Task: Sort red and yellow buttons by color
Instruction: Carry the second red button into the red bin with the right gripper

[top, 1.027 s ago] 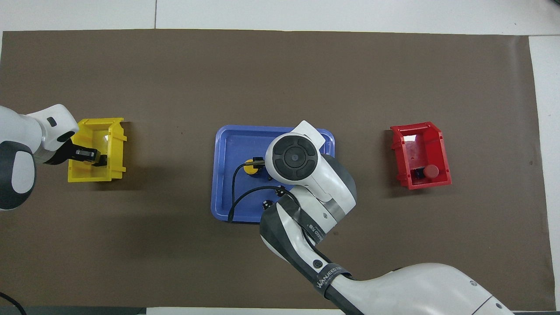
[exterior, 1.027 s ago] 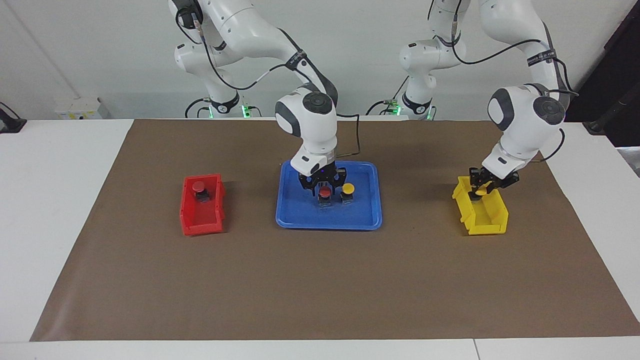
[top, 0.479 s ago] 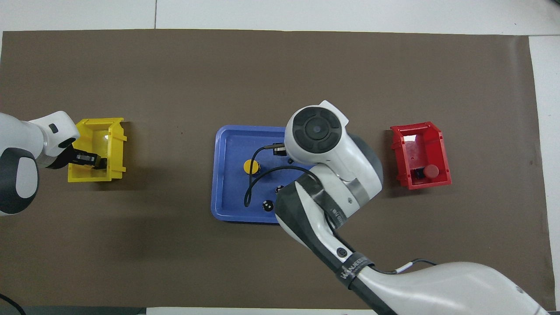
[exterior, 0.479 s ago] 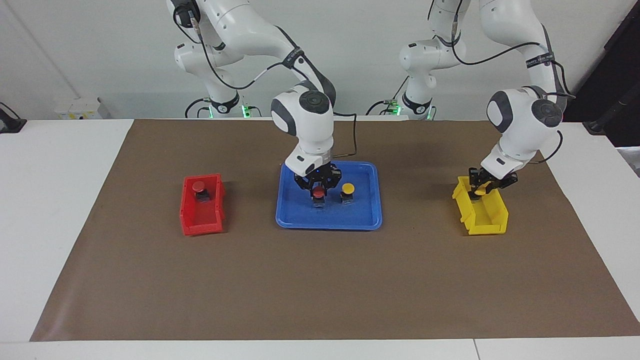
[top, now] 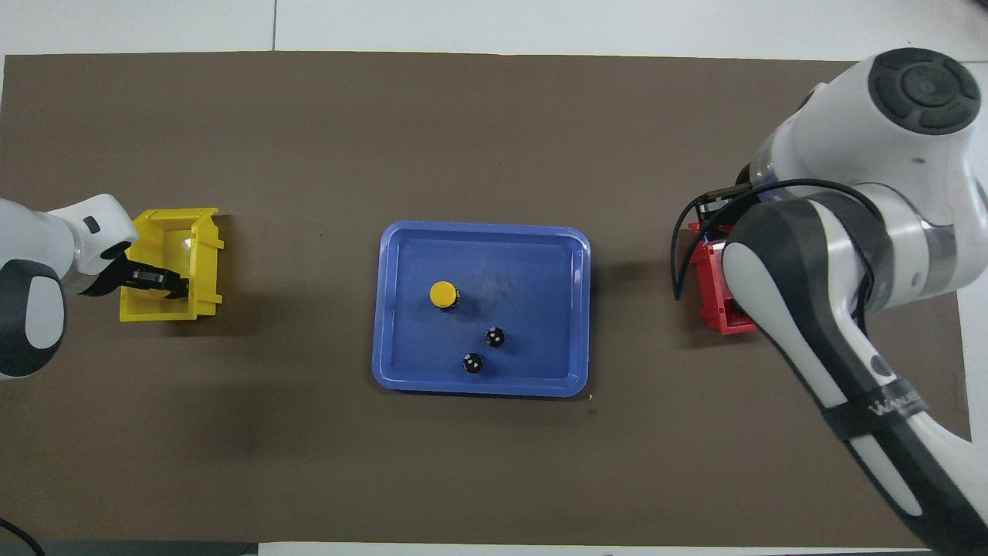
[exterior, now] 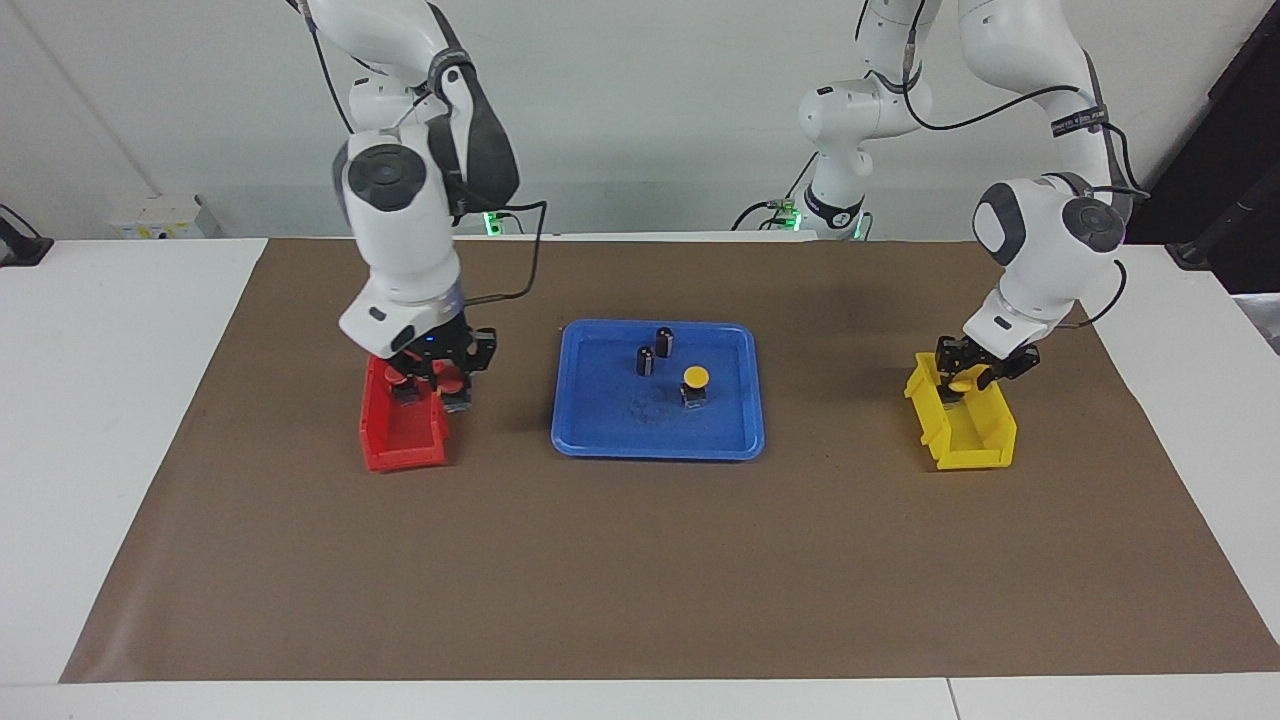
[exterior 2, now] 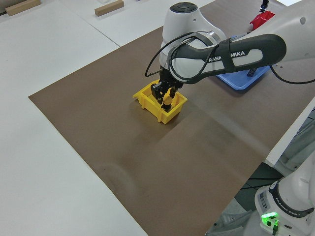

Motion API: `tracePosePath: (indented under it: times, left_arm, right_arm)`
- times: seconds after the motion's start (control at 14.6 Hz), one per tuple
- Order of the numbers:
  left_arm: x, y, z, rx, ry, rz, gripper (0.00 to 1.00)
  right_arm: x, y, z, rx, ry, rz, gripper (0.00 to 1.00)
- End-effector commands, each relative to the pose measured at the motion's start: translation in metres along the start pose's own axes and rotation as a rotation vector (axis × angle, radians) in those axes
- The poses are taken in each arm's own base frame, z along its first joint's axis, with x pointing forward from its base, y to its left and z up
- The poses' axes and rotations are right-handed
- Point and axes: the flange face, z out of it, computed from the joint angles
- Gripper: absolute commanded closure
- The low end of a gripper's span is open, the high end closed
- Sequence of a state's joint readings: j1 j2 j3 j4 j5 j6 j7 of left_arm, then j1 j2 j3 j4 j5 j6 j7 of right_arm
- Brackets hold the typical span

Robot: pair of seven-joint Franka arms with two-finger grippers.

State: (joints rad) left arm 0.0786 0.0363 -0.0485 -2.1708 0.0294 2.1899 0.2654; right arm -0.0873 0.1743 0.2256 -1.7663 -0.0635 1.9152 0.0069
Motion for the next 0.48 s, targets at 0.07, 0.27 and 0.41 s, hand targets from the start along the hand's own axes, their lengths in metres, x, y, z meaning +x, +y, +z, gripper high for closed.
tracePosePath:
  times: [0.07,0.27,0.41]
  left_arm:
    - [0.012,-0.005,-0.065,0.009,-0.042,0.004,0.30]
    - [0.017,0.039,-0.117,0.023,-0.018,-0.047,0.00]
    - [0.034,0.107,-0.135,0.021,0.027,-0.143,0.00]
  right_arm:
    - [-0.011,0.023,0.022,0.017,0.019,-0.041,0.61]
    - [-0.027,0.034,0.048,0.012,0.055,-0.020,0.61]
    - [-0.040,0.031,0.064,0.006,0.066,-0.024,0.61]
